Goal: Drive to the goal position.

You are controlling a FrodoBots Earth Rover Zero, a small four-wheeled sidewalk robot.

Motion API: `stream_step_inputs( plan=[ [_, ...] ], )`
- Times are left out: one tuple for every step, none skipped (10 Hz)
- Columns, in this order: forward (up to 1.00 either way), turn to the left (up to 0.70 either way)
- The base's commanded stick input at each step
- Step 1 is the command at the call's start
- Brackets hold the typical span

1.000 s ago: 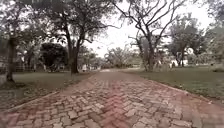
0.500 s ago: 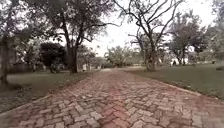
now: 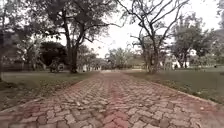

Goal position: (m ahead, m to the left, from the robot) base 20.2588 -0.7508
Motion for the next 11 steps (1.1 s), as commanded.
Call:
stream_step_inputs(
  plan=[
    [0.70, 0.00],
    [0.70, 0.00],
    [0.70, 0.00],
    [0.70, 0.00],
    [0.70, 0.00],
    [0.70, 0.00],
    [0.70, 0.00],
    [0.70, 0.00],
    [0.70, 0.00],
    [0.70, 0.00],
    [0.70, 0.00]
  ],
)
